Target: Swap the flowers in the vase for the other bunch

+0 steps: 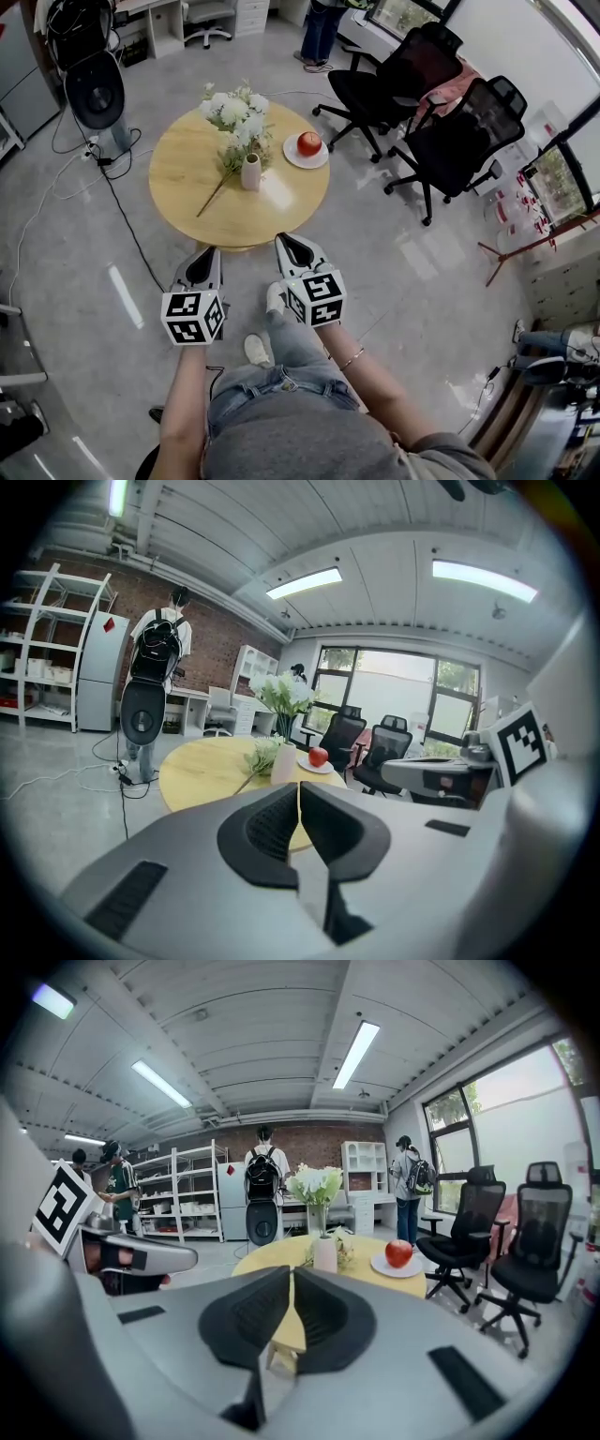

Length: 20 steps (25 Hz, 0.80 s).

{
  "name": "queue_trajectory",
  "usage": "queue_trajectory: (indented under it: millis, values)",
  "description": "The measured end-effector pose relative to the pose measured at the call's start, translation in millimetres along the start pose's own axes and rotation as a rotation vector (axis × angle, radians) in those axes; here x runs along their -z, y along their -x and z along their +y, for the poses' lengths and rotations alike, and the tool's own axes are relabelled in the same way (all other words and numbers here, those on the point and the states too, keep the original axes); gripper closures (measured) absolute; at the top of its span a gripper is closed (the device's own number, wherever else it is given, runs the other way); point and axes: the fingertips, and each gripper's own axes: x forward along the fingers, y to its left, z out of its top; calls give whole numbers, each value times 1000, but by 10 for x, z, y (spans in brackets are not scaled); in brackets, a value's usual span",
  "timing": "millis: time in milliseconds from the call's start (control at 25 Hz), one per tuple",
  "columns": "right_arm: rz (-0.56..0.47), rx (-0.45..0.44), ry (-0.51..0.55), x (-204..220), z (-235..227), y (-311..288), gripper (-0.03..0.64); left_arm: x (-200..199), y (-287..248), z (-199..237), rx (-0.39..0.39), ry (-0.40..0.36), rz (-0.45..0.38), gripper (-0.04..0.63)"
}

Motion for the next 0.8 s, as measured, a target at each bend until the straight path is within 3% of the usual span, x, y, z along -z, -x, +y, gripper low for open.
queue_trajectory:
  millis: [800]
  values:
    - [20, -27, -33, -77, -162, -528, 603, -128, -388, 295, -35, 12, 28, 572]
